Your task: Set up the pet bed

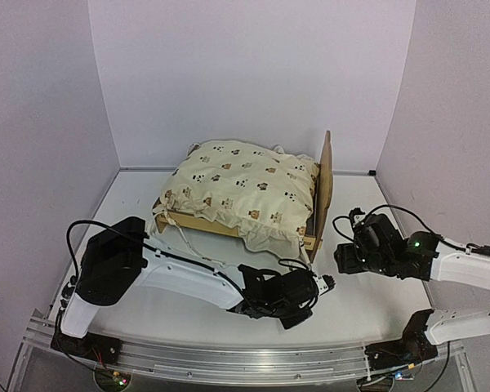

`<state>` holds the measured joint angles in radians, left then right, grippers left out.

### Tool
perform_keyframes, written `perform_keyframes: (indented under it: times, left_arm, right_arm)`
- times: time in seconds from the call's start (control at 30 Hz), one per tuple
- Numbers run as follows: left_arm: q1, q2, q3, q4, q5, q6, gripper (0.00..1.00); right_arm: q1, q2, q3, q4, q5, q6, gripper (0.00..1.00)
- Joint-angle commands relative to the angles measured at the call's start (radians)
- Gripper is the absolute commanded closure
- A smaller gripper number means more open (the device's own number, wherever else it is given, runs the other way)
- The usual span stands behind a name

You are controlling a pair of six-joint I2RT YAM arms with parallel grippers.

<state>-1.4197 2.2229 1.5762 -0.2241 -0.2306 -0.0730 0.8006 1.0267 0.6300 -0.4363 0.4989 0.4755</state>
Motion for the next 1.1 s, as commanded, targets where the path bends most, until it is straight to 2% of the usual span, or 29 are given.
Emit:
perform_keyframes:
  times: [0.0, 0.33, 0.6, 0.77, 0.9, 1.07]
  left_arm:
    - [0.012, -0.112, -0.022, 0.047, 0.006, -0.029, 1.00]
    - [0.032, -0.148, -0.014, 0.048, -0.033, -0.073, 1.00]
    - [0.079, -0.164, -0.021, 0.072, -0.029, -0.090, 1.00]
    - [0.089, -0.170, -0.026, 0.079, -0.012, -0.093, 1.00]
    - [0.092, -0.176, -0.035, 0.081, -0.008, -0.095, 1.00]
    - [0.095, -0.187, -0.045, 0.084, -0.005, -0.097, 1.00]
  right_arm:
    - [-0.017, 0.003, 0.006, 0.049, -0.051, 0.013, 0.33]
    - [-0.043, 0.019, -0.012, 0.088, -0.112, 0.026, 0.34]
    - [-0.127, 0.065, -0.087, 0.269, -0.370, 0.074, 0.37]
    - [-0.136, 0.148, -0.116, 0.401, -0.458, 0.116, 0.40]
    - [-0.136, 0.213, -0.134, 0.505, -0.478, 0.146, 0.43]
    - [-0.136, 0.274, -0.161, 0.593, -0.430, 0.183, 0.44]
